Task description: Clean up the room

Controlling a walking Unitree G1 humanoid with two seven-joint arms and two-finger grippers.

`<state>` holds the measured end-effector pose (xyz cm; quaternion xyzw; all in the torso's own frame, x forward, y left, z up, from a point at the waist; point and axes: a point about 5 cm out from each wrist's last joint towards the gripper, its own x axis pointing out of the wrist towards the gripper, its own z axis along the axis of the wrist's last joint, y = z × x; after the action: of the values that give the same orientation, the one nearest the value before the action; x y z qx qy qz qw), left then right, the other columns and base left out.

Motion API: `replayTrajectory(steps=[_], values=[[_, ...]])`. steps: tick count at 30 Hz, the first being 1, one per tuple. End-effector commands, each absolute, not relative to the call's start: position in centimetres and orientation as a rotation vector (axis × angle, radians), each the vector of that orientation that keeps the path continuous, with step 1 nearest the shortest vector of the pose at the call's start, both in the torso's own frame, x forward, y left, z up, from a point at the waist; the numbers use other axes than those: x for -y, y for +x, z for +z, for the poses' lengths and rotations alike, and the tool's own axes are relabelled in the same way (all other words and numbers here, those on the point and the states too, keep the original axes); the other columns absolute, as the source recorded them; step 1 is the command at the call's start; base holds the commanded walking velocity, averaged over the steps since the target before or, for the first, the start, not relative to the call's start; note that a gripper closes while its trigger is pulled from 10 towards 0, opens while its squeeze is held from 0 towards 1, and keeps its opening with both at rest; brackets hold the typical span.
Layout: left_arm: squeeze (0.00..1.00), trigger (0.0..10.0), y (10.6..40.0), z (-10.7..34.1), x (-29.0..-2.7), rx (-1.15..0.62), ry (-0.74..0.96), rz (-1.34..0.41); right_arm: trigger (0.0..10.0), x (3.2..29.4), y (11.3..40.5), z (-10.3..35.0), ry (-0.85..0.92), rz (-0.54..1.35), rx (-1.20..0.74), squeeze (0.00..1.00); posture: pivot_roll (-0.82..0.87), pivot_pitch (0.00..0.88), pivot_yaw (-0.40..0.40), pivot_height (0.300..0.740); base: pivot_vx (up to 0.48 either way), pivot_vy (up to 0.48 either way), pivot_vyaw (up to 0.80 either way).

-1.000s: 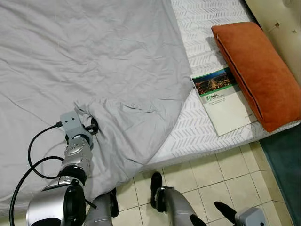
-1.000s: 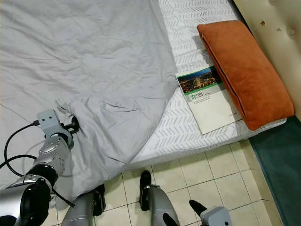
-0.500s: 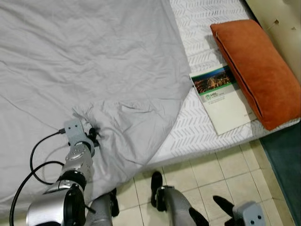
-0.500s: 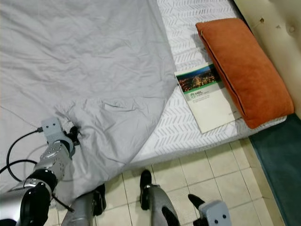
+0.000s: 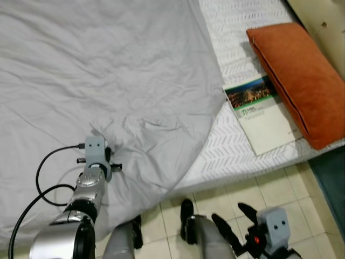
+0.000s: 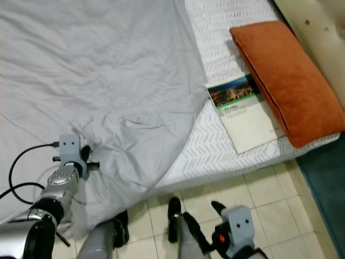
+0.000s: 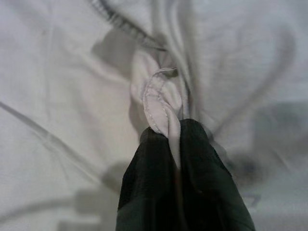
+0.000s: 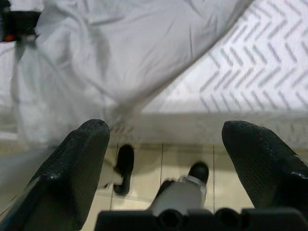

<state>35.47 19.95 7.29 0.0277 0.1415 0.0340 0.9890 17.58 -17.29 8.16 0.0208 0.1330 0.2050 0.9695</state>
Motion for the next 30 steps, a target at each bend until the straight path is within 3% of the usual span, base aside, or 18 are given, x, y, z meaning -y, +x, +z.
replayTrajectory(steps=[1, 4, 5, 9, 23, 30], values=[[0.0, 0.0, 34.2, 5.2, -18.7, -0.34, 0.099, -0.015, 10.0, 18.0, 17.4, 6.7, 0.045, 0.373, -0.32, 0.0, -0.21, 0.293, -0.006, 0.74, 0.0, 0.0, 0.0], [0.0, 0.0, 34.0, 4.8, -17.5, -0.355, 0.133, -0.066, 10.0, 18.3, 18.2, 6.4, 0.033, 0.364, -0.32, 0.0, -0.21, 0.237, 0.008, 0.74, 0.0, 0.0, 0.0], [0.0, 10.0, 33.9, 4.6, -15.6, -0.34, 0.161, -0.152, 10.0, 18.6, 19.4, 6.3, 0.019, 0.348, -0.3, 0.0, -0.22, 0.191, 0.023, 0.74, 0.0, 0.0, 0.0], [0.0, 10.0, 33.9, 4.8, -13.6, -0.296, 0.181, -0.25, 10.0, 19.1, 20.8, 6.6, 0.007, 0.32, -0.261, 0.0, -0.21, 0.16, 0.031, 0.74, 0.0, 0.0, 0.0], [0.0, 10.0, 32.8, 4.5, -10.5, -0.23, 0.113, -0.428, 10.0, 20.1, 24.5, 6.5, -0.04, 0.301, -0.199, 0.0, -0.21, 0.087, 0.058, 0.74, 0.0, -0.48, 0.0], [0.0, 10.0, 30.3, 2.6, -8.0, -0.238, 0.192, -0.618, 10.0, 20.2, 24.7, 6.2, -0.048, 0.303, -0.191, 0.0, -0.21, 0.084, 0.066, 0.74, 0.0, -0.48, 0.0]])
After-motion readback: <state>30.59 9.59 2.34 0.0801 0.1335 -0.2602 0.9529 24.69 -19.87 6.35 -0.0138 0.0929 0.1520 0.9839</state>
